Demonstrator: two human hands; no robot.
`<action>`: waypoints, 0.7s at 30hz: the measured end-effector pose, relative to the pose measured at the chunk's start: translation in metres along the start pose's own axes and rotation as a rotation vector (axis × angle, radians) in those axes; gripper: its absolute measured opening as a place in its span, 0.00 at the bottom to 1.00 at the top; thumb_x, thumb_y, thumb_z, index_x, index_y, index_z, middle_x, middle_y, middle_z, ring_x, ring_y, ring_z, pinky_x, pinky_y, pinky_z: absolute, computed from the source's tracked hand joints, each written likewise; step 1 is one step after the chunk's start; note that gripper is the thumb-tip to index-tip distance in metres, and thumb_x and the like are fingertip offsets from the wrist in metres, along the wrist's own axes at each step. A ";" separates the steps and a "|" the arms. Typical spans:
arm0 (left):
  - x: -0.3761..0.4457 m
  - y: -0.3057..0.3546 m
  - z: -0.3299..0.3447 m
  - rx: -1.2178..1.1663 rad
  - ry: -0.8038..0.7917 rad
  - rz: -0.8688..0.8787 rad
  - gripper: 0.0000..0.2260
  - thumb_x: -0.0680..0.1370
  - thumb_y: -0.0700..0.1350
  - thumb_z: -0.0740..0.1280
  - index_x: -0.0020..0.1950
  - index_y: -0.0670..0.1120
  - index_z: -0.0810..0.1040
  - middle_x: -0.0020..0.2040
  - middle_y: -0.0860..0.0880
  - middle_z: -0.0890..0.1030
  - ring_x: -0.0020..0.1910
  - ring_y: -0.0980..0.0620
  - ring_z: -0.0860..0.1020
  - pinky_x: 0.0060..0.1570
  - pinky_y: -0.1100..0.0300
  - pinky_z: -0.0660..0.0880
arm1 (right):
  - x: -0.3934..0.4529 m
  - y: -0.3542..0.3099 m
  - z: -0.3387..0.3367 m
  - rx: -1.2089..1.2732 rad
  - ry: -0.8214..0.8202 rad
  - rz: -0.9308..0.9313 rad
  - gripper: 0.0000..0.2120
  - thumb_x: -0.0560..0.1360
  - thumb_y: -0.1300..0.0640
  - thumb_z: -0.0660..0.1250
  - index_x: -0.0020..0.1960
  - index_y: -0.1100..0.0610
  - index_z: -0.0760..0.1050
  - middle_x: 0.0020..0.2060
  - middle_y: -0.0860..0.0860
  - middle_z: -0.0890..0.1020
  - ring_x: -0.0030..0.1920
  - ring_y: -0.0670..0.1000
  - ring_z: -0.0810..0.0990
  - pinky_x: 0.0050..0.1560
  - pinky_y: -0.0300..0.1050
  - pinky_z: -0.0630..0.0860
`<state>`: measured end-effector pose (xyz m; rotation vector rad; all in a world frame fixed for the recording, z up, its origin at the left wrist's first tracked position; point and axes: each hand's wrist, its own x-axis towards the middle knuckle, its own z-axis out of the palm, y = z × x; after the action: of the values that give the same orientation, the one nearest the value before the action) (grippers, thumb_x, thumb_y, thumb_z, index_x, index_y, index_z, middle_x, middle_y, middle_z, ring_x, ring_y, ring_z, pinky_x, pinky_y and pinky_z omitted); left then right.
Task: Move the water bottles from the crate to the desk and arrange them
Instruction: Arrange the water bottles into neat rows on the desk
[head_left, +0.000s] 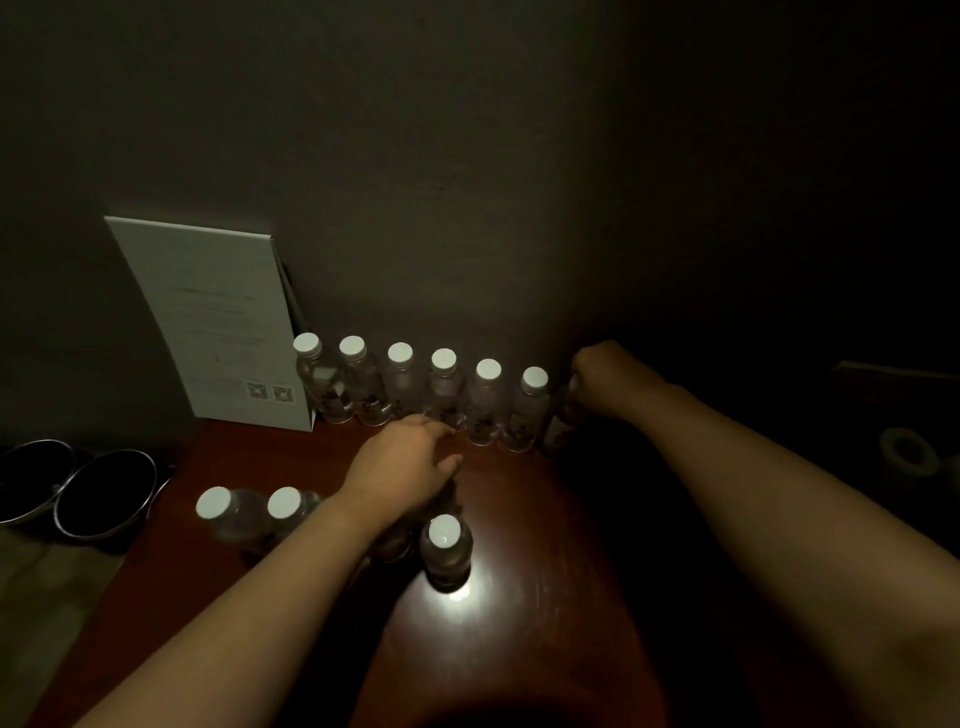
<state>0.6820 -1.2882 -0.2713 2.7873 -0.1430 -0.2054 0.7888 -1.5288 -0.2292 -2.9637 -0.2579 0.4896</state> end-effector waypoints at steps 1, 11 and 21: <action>0.000 0.000 -0.001 0.001 -0.002 0.003 0.20 0.77 0.56 0.67 0.67 0.52 0.76 0.65 0.50 0.77 0.64 0.49 0.75 0.60 0.55 0.74 | 0.000 -0.001 0.000 0.004 0.008 0.006 0.06 0.72 0.58 0.69 0.46 0.60 0.80 0.47 0.59 0.82 0.48 0.59 0.81 0.44 0.43 0.74; -0.003 -0.007 -0.006 0.000 -0.011 0.016 0.19 0.77 0.56 0.66 0.66 0.51 0.77 0.63 0.48 0.78 0.62 0.48 0.77 0.59 0.54 0.75 | 0.003 -0.004 0.000 0.008 -0.006 0.023 0.07 0.73 0.59 0.69 0.48 0.60 0.81 0.48 0.58 0.82 0.50 0.59 0.82 0.46 0.44 0.75; -0.002 -0.009 -0.011 0.003 -0.013 0.021 0.18 0.77 0.57 0.66 0.65 0.52 0.78 0.61 0.48 0.80 0.60 0.48 0.78 0.57 0.54 0.76 | 0.000 -0.008 0.001 -0.010 -0.040 0.033 0.07 0.71 0.58 0.70 0.47 0.59 0.81 0.47 0.57 0.82 0.49 0.57 0.82 0.46 0.43 0.76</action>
<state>0.6823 -1.2757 -0.2644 2.7869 -0.1759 -0.2185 0.7876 -1.5205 -0.2285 -2.9749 -0.2160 0.5530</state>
